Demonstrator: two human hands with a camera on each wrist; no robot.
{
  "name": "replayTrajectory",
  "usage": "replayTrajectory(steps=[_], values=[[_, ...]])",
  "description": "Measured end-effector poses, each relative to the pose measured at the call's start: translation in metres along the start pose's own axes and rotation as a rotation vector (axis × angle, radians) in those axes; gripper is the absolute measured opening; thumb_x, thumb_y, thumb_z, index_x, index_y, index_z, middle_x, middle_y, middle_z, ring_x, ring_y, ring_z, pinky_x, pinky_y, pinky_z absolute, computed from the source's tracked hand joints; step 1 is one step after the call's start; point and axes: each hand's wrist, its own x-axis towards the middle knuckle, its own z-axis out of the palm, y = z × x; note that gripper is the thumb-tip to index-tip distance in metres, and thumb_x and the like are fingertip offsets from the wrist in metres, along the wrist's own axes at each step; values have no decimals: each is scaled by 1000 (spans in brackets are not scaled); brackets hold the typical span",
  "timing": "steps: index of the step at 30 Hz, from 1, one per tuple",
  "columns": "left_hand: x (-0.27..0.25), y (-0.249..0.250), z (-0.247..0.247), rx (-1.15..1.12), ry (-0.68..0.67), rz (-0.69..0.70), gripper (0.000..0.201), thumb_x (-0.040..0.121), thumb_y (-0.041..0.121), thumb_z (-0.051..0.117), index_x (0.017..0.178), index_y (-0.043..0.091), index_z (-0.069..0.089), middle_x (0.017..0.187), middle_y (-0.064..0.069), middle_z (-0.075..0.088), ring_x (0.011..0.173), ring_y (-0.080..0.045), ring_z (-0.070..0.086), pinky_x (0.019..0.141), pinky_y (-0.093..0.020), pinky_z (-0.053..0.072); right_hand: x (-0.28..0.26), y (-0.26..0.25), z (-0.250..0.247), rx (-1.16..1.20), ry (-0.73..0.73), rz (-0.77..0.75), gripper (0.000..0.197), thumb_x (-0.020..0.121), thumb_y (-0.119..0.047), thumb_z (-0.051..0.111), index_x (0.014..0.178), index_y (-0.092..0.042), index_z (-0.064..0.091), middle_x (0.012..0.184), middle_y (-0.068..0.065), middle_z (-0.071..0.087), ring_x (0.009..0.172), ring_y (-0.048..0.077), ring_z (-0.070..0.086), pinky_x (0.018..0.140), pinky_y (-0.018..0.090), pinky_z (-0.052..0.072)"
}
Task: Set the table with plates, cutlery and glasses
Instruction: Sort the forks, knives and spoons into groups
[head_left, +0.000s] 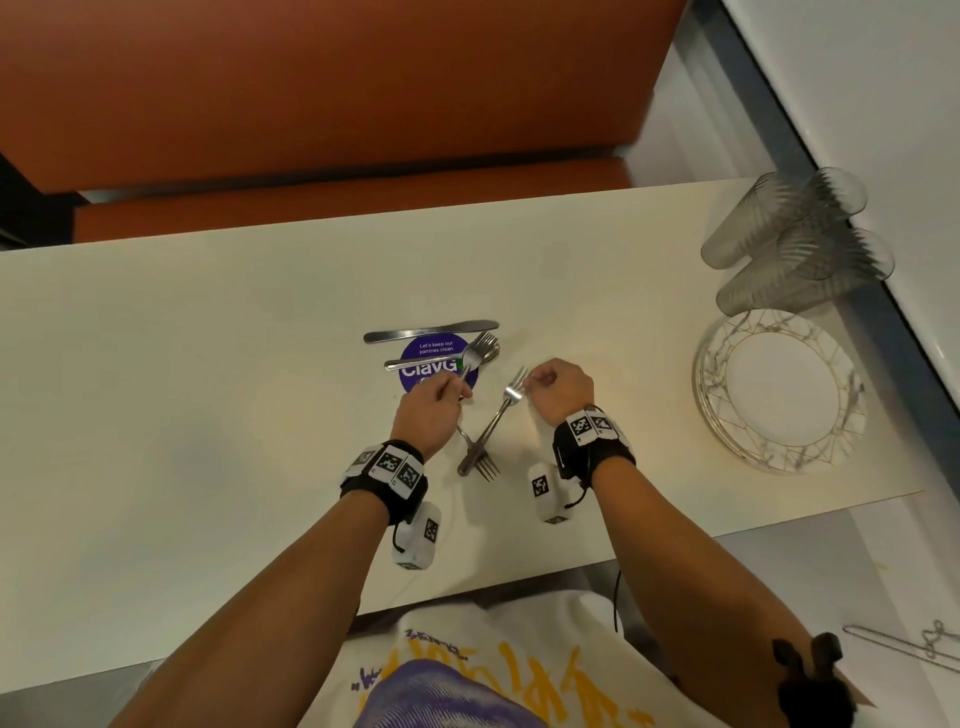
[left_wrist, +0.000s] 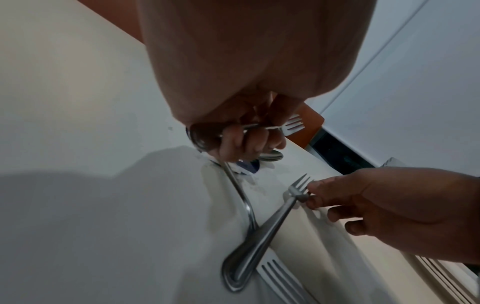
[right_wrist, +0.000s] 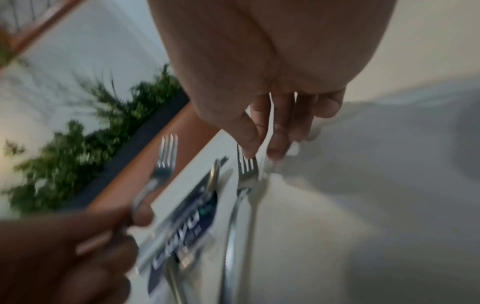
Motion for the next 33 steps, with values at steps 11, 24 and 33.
replayTrajectory(steps=[11, 24, 33], values=[[4, 40, 6, 14, -99, 58, 27, 110, 21, 46, 100, 11, 69, 89, -9, 76, 76, -21, 75, 57, -16, 53, -16, -25, -45, 169, 82, -96, 4, 89, -21, 72, 87, -23, 69, 78, -8, 72, 79, 7, 66, 73, 17, 46], [-19, 58, 20, -180, -297, -43, 30, 107, 15, 40, 100, 1, 66, 68, -13, 64, 51, -27, 57, 48, -33, 44, -28, -36, -42, 292, 270, -157, 5, 87, -19, 72, 87, -18, 68, 85, -10, 68, 75, 0, 59, 67, 8, 41], [-25, 65, 18, -327, -317, -120, 27, 109, 13, 37, 98, 4, 60, 63, -9, 48, 43, -17, 38, 42, -23, 27, -32, -38, -37, 431, 229, -135, 14, 91, -20, 67, 102, -20, 59, 80, 0, 75, 69, 18, 73, 68, 25, 57]])
